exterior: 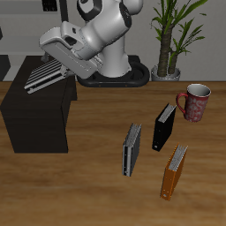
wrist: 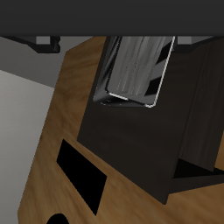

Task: Place the right striped book flat on top of the shelf

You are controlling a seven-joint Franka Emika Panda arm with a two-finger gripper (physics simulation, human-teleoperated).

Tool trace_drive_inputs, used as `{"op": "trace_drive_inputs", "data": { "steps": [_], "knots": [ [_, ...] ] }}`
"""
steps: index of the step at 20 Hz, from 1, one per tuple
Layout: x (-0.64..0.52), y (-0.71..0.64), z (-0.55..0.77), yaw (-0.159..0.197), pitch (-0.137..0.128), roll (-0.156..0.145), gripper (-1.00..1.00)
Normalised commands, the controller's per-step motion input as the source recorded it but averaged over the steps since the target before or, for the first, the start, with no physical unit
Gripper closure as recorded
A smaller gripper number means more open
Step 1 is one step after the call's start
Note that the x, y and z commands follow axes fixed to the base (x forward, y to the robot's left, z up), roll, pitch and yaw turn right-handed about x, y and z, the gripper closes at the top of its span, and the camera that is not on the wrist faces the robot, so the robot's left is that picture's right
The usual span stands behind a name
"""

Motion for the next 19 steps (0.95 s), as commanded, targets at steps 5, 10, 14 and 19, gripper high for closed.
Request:
{"op": "trace_drive_inputs", "data": {
  "steps": [5, 10, 14, 19],
  "knots": [
    [-0.03, 0.23, 0.1, -0.051, -0.012, 0.086, -1.0],
    [-0.06, 0.49, 0.1, -0.057, -0.025, 0.187, -1.0],
    [0.0, 0.11, 0.0, 0.011, 0.007, 0.013, -1.0],
    [0.0, 0.01, 0.01, -0.024, -0.006, 0.021, -1.0]
  ]
}}
